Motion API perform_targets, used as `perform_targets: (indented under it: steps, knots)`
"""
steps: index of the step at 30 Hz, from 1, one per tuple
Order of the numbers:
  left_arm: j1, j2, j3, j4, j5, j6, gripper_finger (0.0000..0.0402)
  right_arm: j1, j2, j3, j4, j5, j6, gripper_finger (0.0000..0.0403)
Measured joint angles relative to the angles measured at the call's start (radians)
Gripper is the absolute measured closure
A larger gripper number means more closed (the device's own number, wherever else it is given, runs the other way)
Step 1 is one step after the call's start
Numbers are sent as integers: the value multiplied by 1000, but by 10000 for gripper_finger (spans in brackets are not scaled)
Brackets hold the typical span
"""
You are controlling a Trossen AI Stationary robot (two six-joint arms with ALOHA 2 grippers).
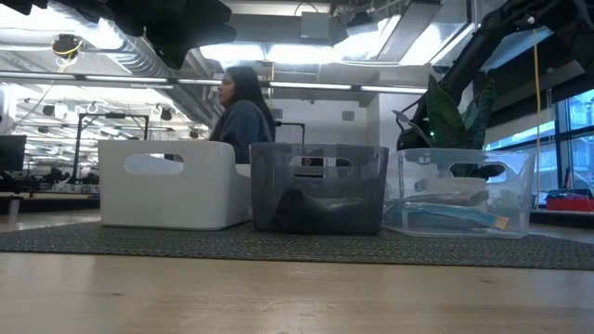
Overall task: Pick and place Granola Bars by type
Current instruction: Put the yellow granola bar into the transparent bin
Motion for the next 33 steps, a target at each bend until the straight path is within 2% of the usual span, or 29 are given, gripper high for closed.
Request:
perform_targets:
  steps: [20, 28, 33]
  knots:
    - [0, 0, 0, 0, 0, 0, 274, 0, 0, 0, 22, 0, 0, 187]
    - [0, 0, 0, -5, 0, 0, 274, -2, -1, 2, 24, -66, 0, 187]
    - [0, 0, 0, -10, 0, 0, 274, -1, -1, 2, 33, -73, 0, 187]
